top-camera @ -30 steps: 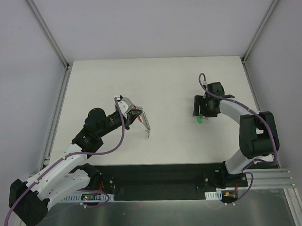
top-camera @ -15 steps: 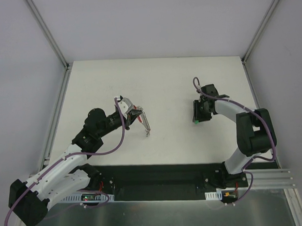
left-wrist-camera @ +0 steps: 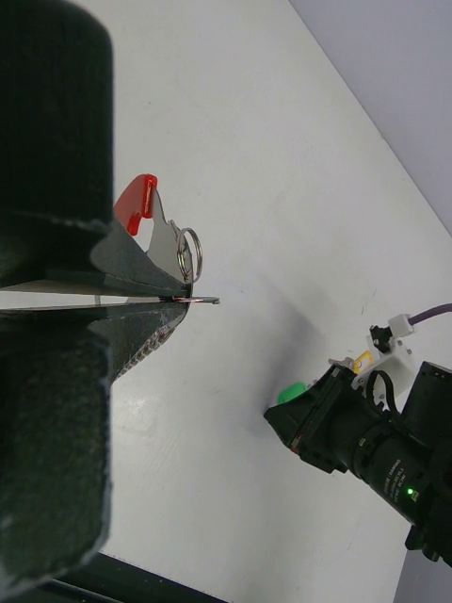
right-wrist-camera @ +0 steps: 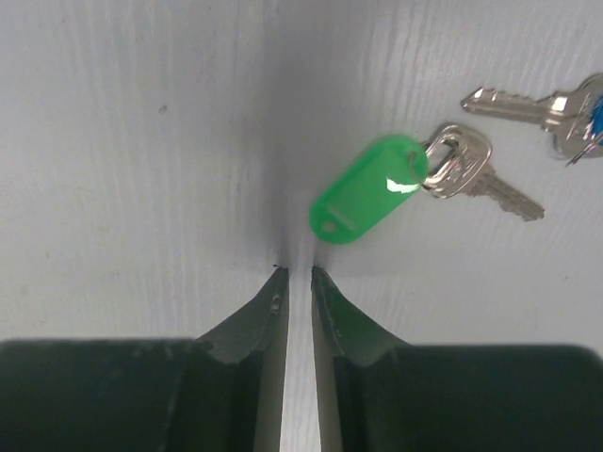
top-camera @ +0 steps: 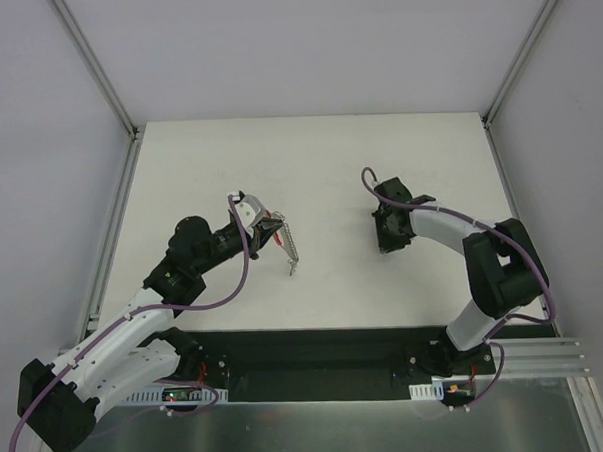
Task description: Put the keys on the keyring
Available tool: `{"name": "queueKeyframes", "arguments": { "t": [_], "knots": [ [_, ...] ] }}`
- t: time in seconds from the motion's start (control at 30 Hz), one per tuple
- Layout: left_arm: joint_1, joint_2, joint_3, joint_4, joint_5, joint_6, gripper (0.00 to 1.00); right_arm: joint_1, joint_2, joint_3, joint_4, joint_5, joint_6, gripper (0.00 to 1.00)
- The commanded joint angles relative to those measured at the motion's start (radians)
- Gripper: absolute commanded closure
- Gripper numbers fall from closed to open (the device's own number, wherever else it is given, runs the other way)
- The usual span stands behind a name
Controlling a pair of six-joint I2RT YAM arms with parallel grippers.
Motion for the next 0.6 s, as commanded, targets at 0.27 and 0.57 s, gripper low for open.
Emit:
{"name": "queueKeyframes", "arguments": {
  "t": [0.27, 0.57],
  "knots": [
    [0.015, -0.030, 0.029, 0.024, 0.008, 0.010, 1.00, -0.131, -0.105, 0.055, -0.040, -0.001, -0.087, 0.48],
    [0.020, -0.020, 0.032, 0.024, 0.022, 0.010, 1.00, -0.261, -0.023, 0.144, -0.023, -0.173, -0.135, 0.22]
  ]
}}
